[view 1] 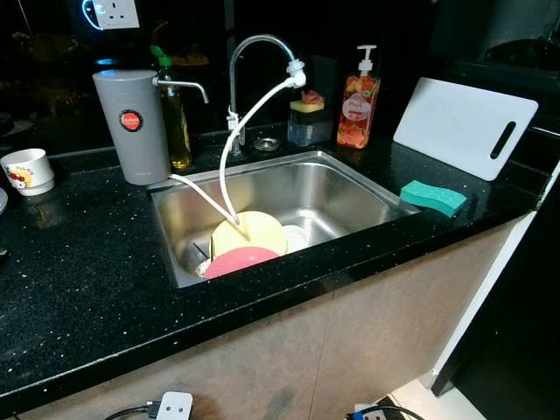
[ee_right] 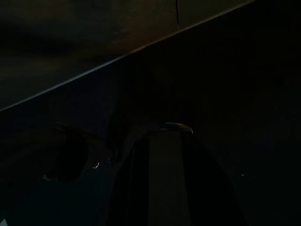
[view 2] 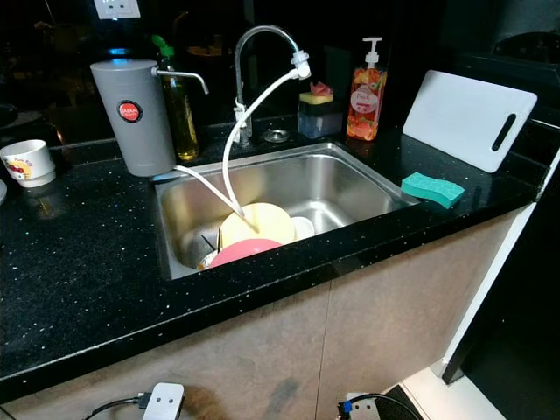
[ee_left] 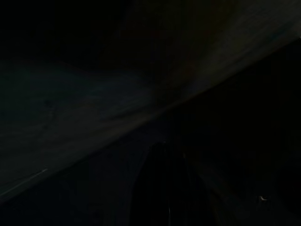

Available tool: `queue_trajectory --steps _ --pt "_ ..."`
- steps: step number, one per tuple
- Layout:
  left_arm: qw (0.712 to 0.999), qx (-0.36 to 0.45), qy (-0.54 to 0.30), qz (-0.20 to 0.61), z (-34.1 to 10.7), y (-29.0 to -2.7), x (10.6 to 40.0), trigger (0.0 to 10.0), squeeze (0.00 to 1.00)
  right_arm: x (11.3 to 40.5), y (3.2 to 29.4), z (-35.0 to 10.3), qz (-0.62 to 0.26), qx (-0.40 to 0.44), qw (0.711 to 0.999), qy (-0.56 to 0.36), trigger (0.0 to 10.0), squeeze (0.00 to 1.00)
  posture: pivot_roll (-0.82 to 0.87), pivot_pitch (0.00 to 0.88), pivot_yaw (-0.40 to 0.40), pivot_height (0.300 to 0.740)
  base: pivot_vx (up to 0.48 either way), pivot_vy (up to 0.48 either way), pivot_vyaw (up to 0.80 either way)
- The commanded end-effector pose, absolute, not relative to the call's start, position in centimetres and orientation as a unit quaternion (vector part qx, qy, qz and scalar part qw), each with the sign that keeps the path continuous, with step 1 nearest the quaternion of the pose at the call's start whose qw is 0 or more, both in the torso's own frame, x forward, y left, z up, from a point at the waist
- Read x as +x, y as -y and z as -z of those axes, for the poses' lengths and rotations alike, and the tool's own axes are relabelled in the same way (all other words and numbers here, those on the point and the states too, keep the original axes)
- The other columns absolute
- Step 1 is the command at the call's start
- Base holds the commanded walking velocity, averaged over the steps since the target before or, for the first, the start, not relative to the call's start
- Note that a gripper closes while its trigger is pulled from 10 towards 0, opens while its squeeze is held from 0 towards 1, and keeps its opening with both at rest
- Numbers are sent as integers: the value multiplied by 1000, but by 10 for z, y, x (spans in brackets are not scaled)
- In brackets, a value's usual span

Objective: Kitchen organization

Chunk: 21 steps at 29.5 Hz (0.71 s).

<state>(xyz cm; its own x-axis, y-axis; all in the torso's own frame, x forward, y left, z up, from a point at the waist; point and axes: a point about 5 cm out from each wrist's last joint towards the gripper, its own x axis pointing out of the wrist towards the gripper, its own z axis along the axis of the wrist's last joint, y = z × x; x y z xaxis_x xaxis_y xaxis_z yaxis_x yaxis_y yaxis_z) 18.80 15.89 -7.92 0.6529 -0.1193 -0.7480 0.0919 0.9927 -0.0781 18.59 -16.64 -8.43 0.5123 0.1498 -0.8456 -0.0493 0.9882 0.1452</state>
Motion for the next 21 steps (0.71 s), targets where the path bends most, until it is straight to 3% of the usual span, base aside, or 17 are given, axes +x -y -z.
queue_trajectory --steps 1,11,15,21 --pt "906 -7 -418 70 81 -159 184 10000 0 184 166 85 -60 52 868 -491 10000 0 20 0 -17 740 0 0 0" --pt "898 13 -429 99 84 -155 179 10000 0 188 164 83 -63 46 871 -485 10000 0 20 0 -9 740 0 0 0" --pt "881 19 -465 79 89 -155 174 10000 0 186 163 85 -65 33 865 -496 10000 0 17 0 1 740 0 0 0" --pt "882 -5 -468 52 92 -151 169 10000 0 180 168 88 -52 13 865 -500 10000 0 22 0 -8 740 0 0 0"
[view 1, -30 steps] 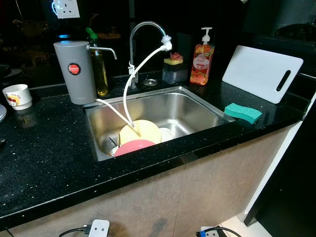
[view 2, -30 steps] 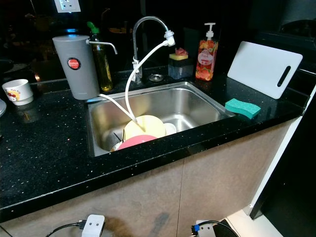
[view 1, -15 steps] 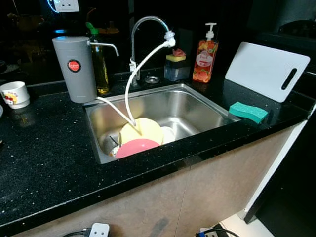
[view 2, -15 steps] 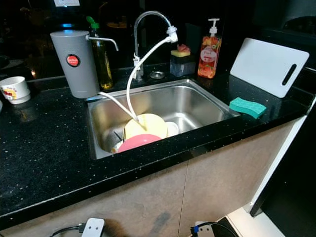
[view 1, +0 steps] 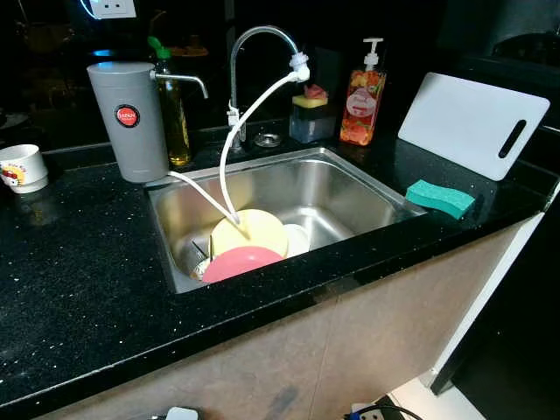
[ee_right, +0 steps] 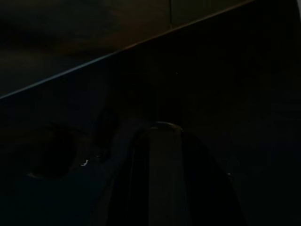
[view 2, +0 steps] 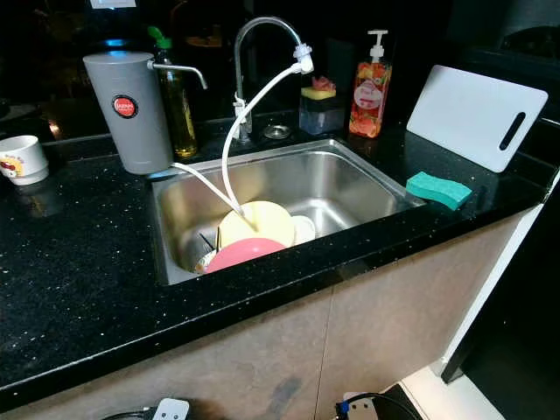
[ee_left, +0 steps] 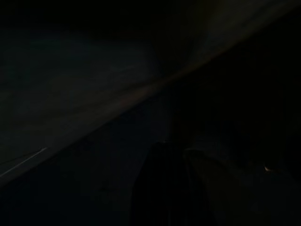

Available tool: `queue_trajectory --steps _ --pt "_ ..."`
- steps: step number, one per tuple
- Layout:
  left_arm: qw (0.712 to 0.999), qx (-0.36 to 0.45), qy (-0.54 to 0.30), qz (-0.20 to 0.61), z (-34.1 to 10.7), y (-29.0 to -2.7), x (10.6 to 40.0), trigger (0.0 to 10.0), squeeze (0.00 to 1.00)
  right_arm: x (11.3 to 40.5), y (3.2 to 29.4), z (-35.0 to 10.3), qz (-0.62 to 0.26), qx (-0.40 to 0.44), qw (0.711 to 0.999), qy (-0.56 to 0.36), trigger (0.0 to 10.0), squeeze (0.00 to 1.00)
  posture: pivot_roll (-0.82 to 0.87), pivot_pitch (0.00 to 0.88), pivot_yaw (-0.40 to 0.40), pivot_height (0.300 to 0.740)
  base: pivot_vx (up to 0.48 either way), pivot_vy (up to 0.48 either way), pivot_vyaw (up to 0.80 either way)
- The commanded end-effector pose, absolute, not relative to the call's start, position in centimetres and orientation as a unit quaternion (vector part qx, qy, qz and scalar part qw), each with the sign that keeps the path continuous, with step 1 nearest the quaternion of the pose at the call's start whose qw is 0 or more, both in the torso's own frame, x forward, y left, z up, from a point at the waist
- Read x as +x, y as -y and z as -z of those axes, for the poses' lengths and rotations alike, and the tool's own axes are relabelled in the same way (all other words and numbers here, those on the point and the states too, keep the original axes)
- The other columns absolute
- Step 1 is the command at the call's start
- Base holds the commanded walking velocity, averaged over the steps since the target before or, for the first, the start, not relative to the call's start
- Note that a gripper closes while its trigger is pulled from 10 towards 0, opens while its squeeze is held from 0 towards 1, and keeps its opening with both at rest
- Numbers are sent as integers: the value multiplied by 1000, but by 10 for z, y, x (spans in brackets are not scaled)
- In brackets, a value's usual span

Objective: Kitchen organization

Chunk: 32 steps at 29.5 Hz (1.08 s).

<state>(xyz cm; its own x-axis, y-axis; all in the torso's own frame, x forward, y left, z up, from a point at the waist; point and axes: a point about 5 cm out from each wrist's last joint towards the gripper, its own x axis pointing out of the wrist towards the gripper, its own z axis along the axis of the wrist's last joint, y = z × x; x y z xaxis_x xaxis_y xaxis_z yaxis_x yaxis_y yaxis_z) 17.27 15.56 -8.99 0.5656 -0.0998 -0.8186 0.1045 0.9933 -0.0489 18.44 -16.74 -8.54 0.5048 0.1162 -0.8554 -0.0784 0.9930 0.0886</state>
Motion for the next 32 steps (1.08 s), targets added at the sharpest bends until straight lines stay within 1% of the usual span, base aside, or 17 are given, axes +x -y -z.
queue_trajectory --steps 1,5,7,12,14,21,22,28,32 --pt "883 -7 -467 52 92 -151 169 10000 0 180 168 88 -52 14 865 -500 10000 0 22 0 -8 740 0 0 0" --pt "877 10 -476 62 95 -154 162 10000 0 185 171 85 -24 35 873 -486 10000 0 27 0 -14 740 0 0 0" --pt "880 3 -473 48 95 -157 162 10000 0 182 172 86 -28 30 871 -489 10000 0 27 0 -14 740 0 0 0" --pt "877 3 -478 45 95 -159 163 10000 0 179 173 88 -17 31 868 -495 10000 0 29 0 -10 740 0 0 0" --pt "877 3 -478 43 94 -163 163 10000 0 181 174 87 -7 33 873 -486 10000 0 33 0 -21 740 0 0 0" --pt "879 -2 -477 31 94 -171 162 10000 0 181 178 86 -2 26 875 -484 10000 0 36 0 -34 740 0 0 0" --pt "877 2 -480 34 94 -175 160 10000 0 183 177 86 -3 32 876 -481 10000 0 20 0 -13 740 0 0 0" --pt "875 5 -482 40 95 -177 158 10000 0 187 172 84 -11 51 877 -478 10000 0 16 0 -12 740 0 0 0" --pt "878 1 -477 38 95 -177 158 10000 0 181 171 87 -19 41 872 -488 10000 0 24 0 -4 740 0 0 0"
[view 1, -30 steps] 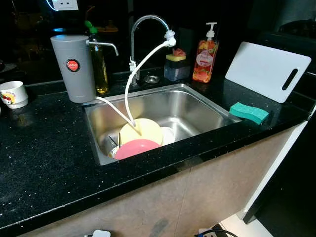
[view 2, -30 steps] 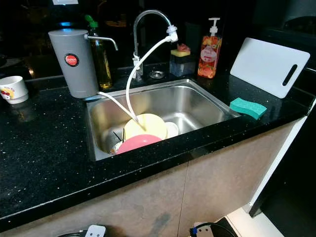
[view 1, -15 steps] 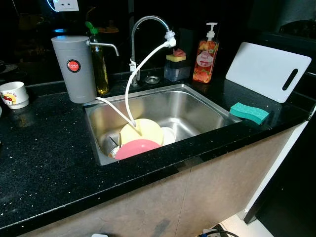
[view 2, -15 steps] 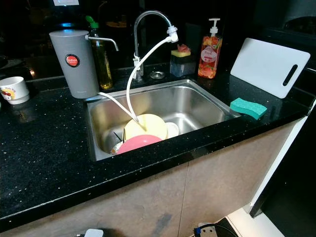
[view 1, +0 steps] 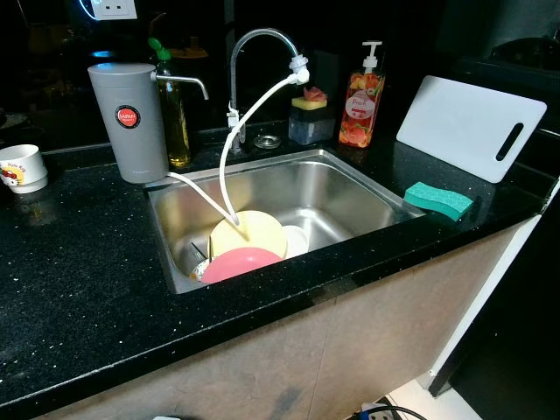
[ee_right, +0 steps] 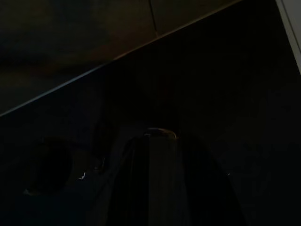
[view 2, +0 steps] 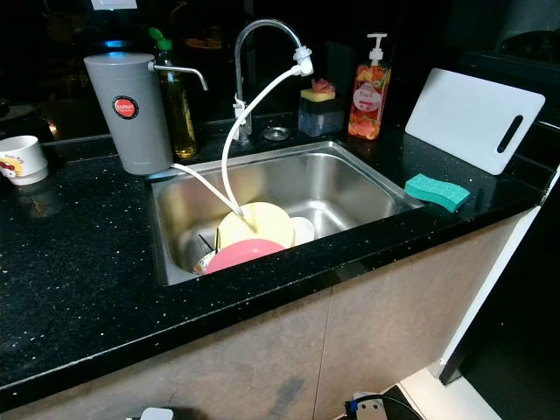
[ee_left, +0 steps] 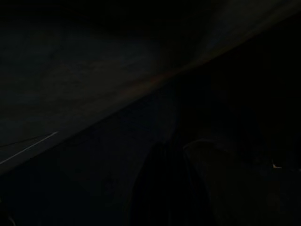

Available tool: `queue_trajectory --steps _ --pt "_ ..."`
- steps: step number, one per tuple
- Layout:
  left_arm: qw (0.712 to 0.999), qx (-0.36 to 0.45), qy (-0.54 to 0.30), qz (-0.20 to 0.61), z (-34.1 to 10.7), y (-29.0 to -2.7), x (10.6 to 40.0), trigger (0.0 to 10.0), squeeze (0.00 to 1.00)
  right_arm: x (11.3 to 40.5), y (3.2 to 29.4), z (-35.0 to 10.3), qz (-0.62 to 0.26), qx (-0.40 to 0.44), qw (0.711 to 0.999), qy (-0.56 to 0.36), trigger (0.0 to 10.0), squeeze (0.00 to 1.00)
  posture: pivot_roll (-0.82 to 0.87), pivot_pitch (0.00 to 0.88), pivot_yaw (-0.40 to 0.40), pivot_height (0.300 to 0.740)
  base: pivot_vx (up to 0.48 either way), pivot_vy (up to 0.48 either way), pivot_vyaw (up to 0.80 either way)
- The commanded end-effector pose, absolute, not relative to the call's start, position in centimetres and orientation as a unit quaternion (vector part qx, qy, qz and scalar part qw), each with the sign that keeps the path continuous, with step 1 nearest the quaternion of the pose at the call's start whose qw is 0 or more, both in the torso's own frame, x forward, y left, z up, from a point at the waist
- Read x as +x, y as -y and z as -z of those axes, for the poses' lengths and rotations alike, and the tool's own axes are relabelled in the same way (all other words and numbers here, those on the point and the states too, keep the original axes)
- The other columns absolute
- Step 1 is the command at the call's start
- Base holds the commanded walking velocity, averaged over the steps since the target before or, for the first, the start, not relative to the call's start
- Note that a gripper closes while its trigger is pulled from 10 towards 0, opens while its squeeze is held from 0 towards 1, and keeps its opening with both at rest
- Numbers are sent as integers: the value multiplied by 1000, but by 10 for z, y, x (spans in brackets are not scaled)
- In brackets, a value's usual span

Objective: Kitchen organization

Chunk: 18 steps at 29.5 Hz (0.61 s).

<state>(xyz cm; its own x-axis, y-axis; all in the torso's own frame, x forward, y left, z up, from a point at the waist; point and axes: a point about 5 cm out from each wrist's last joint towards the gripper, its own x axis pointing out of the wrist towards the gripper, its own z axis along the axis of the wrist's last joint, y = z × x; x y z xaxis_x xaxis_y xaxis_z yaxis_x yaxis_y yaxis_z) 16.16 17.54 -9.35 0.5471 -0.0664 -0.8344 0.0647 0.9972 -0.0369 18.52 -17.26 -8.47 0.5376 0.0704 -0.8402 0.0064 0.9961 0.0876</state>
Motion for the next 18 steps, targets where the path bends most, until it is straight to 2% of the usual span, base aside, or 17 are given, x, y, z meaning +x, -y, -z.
queue_trajectory --steps 1,18 --pt "878 1 -477 40 95 -177 158 10000 0 180 171 87 -21 41 872 -488 10000 0 24 0 -4 740 0 0 0" --pt "887 -15 -459 52 93 -161 165 10000 0 181 167 87 -36 51 875 -481 10000 0 17 0 -6 740 0 0 0"
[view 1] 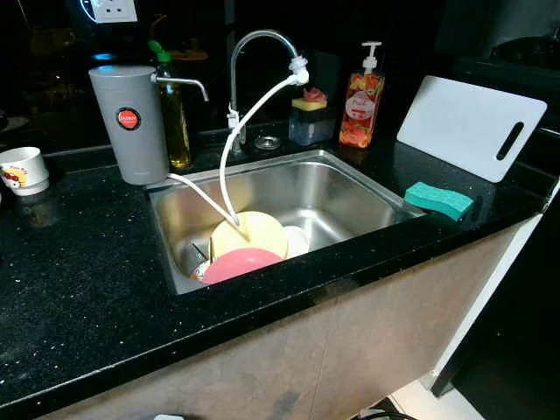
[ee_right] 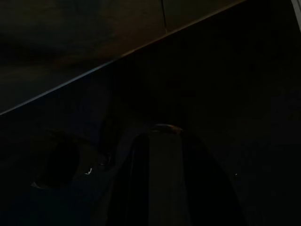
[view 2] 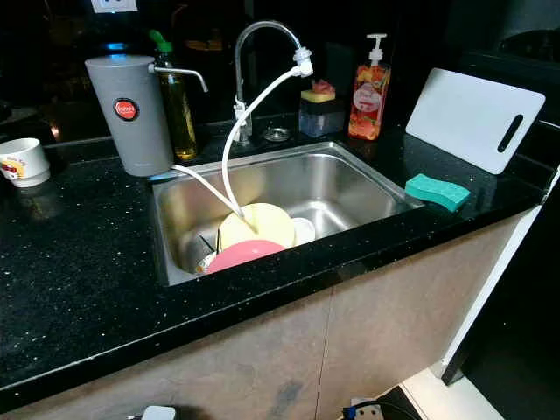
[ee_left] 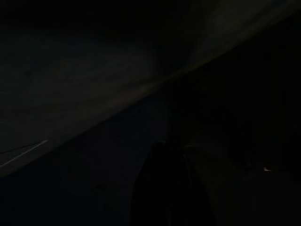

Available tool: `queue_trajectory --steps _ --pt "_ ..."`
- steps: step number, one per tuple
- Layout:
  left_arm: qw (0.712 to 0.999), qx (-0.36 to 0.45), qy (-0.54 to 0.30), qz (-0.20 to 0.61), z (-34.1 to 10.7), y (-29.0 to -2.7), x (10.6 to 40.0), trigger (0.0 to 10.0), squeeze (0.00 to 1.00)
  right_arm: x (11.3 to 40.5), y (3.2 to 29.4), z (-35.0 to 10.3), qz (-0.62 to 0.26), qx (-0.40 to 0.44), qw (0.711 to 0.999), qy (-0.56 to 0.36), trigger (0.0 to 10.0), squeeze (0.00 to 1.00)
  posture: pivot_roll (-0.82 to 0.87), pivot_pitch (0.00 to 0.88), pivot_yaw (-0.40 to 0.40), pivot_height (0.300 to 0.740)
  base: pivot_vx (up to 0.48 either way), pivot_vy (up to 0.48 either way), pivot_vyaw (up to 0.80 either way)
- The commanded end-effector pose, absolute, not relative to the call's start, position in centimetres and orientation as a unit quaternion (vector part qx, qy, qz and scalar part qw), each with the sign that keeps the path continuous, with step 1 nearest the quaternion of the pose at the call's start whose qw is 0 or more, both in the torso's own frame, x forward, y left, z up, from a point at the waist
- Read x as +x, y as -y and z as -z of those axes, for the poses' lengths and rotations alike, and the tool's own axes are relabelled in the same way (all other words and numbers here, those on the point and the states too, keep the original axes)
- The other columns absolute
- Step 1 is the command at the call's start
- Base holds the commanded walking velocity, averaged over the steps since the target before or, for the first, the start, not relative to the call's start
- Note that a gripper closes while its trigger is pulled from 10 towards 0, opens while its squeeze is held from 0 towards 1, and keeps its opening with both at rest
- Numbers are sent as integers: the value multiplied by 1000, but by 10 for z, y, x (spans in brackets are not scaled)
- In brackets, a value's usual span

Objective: Kitchen organization

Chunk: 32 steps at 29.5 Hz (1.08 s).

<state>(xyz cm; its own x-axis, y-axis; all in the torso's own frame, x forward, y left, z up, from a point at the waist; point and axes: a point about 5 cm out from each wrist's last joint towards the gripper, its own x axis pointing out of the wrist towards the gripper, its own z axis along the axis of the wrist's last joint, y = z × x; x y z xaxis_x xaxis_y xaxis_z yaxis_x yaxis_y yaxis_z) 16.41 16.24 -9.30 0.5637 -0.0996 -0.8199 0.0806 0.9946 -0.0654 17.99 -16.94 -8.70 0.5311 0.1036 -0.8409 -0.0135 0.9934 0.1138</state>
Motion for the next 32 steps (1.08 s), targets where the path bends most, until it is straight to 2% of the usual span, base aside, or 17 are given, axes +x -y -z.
queue_trajectory --steps 1,6,11,20,24,29,32 --pt "888 -18 -457 51 92 -161 165 10000 0 181 167 87 -37 50 875 -481 10000 0 17 0 -6 740 0 0 0" --pt "883 -10 -466 54 94 -165 162 10000 0 190 168 81 -28 67 893 -444 10000 0 16 0 -5 740 0 0 0" --pt "883 -15 -466 55 94 -168 159 10000 0 185 167 84 -50 43 880 -471 10000 0 12 0 -6 740 0 0 0" --pt "882 -14 -466 70 97 -169 149 10000 0 187 167 83 -60 29 880 -470 10000 0 -1 0 -5 740 0 0 0" --pt "890 -9 -449 72 92 -171 159 10000 0 186 162 84 -97 0 876 -472 10000 0 1 0 0 740 0 0 0" --pt "905 0 -416 90 81 -170 185 10000 0 195 157 79 -92 9 888 -451 10000 0 -13 18 8 740 0 0 0" --pt "910 14 -398 112 76 -164 193 10000 0 199 153 77 -100 9 889 -448 10000 0 -11 15 -19 740 0 0 0"
